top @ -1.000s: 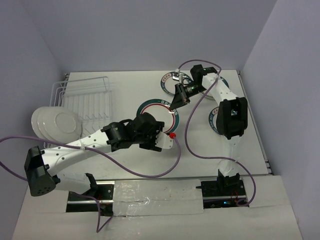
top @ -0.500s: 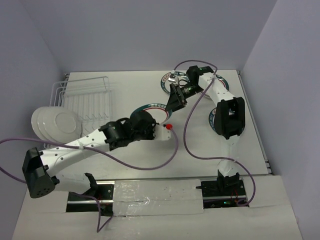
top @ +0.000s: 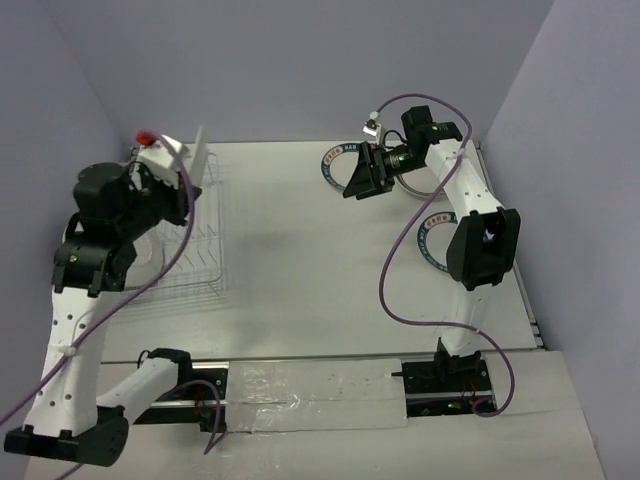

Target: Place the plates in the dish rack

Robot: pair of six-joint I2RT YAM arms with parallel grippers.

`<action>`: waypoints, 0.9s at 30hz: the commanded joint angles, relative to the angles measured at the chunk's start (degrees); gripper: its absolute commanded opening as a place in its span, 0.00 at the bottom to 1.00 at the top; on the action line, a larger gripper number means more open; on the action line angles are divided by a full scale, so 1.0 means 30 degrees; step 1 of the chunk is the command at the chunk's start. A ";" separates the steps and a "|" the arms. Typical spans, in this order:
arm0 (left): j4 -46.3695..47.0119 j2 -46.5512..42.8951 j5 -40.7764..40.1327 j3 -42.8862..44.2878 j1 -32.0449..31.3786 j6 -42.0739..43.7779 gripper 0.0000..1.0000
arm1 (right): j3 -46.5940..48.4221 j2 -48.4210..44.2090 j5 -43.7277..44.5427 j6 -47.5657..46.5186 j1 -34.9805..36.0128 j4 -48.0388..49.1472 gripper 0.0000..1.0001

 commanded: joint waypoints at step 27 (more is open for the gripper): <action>-1.0723 0.9191 1.5875 0.2757 1.9733 0.6825 0.00 | -0.2542 -0.1599 0.0627 -0.1310 0.0159 0.0879 1.00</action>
